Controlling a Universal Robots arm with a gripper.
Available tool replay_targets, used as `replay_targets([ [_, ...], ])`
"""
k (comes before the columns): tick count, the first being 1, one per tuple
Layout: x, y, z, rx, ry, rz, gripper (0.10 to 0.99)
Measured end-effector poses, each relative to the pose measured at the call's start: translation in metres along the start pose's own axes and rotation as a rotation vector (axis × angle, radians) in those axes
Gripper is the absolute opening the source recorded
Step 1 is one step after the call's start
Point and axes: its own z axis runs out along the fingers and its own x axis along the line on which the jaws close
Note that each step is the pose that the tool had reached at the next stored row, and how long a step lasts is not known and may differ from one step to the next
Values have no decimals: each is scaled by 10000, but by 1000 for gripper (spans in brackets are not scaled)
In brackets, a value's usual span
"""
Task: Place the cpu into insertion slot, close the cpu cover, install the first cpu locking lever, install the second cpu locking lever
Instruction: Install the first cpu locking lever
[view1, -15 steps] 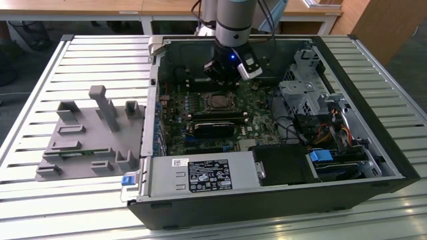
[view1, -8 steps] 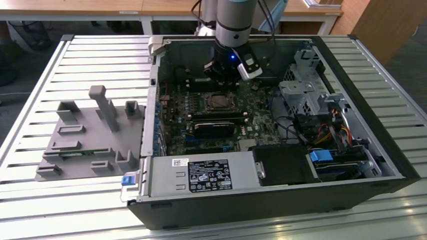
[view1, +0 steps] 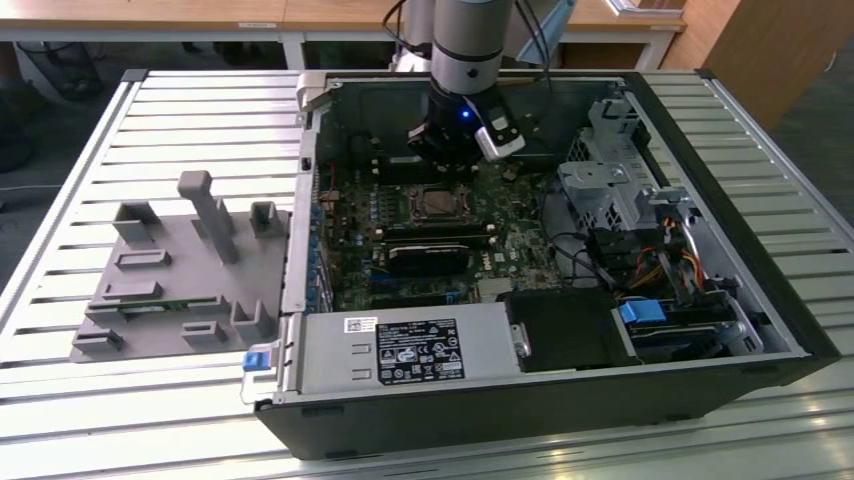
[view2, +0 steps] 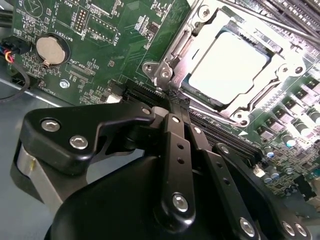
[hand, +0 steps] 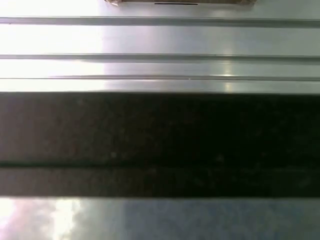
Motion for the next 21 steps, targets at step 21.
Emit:
replay_targets([
  [21, 0, 1, -1, 245, -5, -3, 106],
])
